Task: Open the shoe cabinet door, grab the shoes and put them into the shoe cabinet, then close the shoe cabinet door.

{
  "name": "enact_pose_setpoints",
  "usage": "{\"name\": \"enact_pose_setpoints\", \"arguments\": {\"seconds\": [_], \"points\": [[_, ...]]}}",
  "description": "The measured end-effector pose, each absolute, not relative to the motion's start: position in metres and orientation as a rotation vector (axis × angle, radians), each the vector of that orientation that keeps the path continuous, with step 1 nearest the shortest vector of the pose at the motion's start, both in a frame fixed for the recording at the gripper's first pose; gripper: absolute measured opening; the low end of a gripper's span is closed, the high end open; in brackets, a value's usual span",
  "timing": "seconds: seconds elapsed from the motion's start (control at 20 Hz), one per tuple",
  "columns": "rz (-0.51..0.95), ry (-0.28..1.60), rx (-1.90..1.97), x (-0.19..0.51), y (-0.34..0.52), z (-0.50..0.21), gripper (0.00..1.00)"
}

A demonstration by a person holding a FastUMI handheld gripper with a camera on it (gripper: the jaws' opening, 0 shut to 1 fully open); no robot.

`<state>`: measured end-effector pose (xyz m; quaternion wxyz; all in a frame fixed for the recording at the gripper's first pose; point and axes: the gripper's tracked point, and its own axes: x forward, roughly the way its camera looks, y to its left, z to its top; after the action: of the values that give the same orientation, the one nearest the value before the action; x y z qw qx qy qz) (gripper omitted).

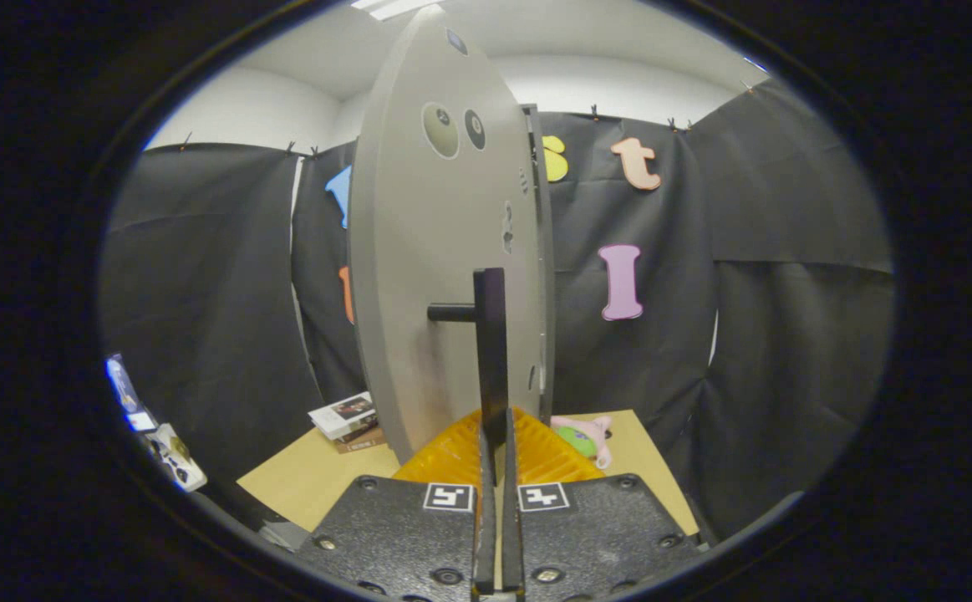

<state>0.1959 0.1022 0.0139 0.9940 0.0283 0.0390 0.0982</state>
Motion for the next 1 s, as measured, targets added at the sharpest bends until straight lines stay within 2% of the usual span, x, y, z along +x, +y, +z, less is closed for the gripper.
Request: {"name": "enact_pose_setpoints", "arguments": {"seconds": [0.3, 0.5, 0.75, 0.95, 1.0], "points": [[0.16, 0.075, 0.057, 0.193, 0.067, 0.015, 0.04], [0.223, 0.069, 0.049, 0.194, 0.074, 0.017, 0.04], [0.227, 0.086, 0.063, 0.193, 0.062, 0.012, 0.05], [0.201, 0.097, 0.102, 0.176, 0.057, 0.006, 0.14], [0.191, 0.096, 0.104, 0.171, 0.054, 0.004, 0.21]]}}
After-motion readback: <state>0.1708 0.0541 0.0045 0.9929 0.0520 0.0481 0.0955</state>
